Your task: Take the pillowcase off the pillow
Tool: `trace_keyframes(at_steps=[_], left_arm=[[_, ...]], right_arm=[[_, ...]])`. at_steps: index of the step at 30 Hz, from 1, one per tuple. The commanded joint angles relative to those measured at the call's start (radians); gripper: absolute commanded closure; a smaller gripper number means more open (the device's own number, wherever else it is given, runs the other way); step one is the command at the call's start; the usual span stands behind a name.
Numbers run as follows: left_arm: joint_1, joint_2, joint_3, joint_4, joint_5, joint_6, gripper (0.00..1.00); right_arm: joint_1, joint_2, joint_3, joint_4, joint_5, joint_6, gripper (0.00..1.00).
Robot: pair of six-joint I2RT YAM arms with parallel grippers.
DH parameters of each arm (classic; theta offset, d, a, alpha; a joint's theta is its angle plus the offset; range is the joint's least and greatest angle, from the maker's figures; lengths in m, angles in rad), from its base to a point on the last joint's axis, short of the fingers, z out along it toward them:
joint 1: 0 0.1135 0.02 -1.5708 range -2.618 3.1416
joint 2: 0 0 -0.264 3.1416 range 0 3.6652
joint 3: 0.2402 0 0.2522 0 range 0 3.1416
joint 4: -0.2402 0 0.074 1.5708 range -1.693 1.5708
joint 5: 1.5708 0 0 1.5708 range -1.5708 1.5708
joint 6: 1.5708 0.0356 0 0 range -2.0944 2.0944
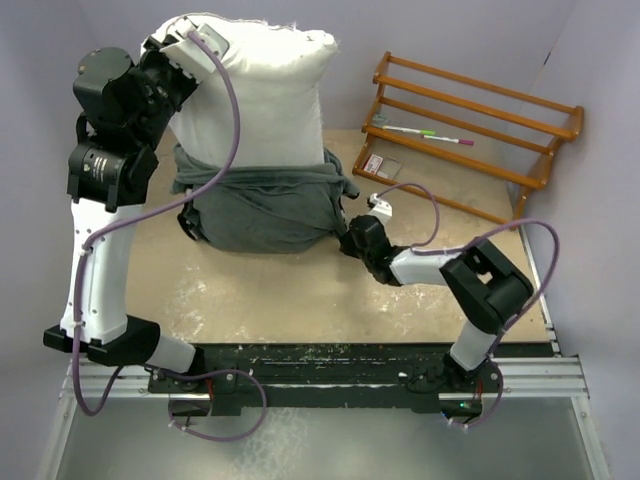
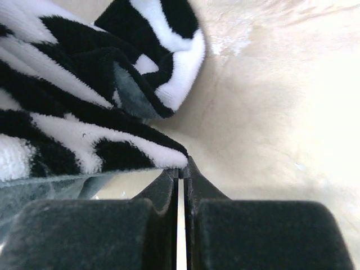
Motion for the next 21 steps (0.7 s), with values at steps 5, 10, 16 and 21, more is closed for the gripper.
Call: trace_keyframes(at_steps=[5, 10, 16, 21], left_arm=[[0.018, -0.137, 0.02, 0.114, 0.126, -0.157, 1.0], [0.017, -0.155, -0.022, 0.069, 0.186, -0.198, 1.0], [0.016, -0.154, -0.024, 0.048, 0.184, -0.197, 1.0], [0.016, -0.155, -0.019, 0.03, 0.176, -0.185, 1.0]], right_arm=[[-0.015, -0.513, -0.007, -0.151, 0.057, -0.323, 0.61], [0.023, -0.637, 0.253, -0.273, -0.152, -0.581, 0.32], [0.149, -0.575, 0.353, -0.217, -0.237, -0.803, 0.25], [0.222, -0.471, 0.457, -0.196, -0.333, -1.011, 0.26]])
